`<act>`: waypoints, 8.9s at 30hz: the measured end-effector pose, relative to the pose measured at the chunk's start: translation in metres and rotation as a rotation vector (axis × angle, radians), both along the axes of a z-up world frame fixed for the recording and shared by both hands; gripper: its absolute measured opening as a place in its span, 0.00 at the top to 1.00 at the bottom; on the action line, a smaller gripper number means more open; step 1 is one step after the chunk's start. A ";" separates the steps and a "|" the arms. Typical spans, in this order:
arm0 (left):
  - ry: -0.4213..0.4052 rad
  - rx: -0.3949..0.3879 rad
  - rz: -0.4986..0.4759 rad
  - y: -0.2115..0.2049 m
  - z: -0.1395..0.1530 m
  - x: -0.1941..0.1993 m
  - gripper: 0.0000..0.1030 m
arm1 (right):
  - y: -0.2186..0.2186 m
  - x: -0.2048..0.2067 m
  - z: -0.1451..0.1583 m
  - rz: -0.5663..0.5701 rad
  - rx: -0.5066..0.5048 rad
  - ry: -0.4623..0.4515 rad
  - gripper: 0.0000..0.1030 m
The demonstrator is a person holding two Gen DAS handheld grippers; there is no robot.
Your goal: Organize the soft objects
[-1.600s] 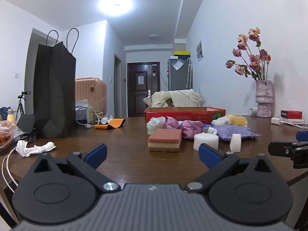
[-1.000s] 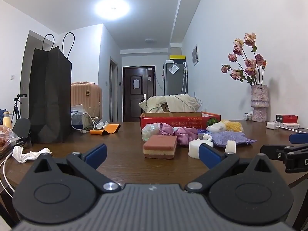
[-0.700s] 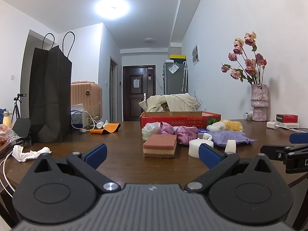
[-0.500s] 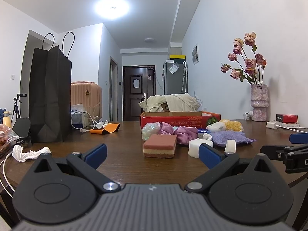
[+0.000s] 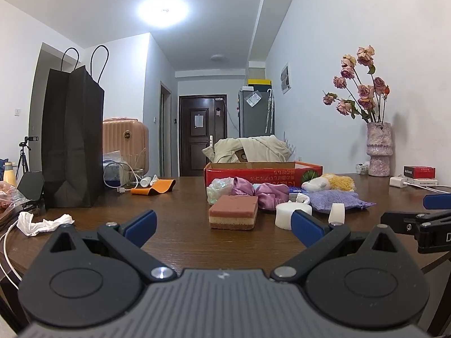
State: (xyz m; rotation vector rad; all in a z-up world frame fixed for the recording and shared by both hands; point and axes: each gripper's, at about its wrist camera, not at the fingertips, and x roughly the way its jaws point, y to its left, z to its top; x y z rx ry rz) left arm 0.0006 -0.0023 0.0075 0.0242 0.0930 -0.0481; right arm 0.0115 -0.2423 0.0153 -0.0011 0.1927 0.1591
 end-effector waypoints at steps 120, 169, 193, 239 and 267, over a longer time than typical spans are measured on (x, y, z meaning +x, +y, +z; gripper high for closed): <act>0.535 -0.467 -0.116 0.112 0.009 0.229 0.69 | 0.108 0.247 0.023 0.373 0.212 0.445 0.71; 0.519 -0.152 -0.049 0.015 0.135 0.552 0.56 | 0.027 0.584 0.126 0.186 0.252 0.568 0.68; 0.120 -0.022 0.004 -0.012 0.164 0.189 0.02 | -0.080 0.241 0.179 0.306 0.118 0.216 0.27; 0.625 -0.050 -0.396 -0.192 0.015 0.269 0.81 | -0.157 0.285 0.011 0.168 -0.070 0.430 0.52; 0.349 -0.112 -0.509 -0.125 0.097 0.269 0.92 | -0.104 0.261 0.107 0.191 -0.075 0.182 0.92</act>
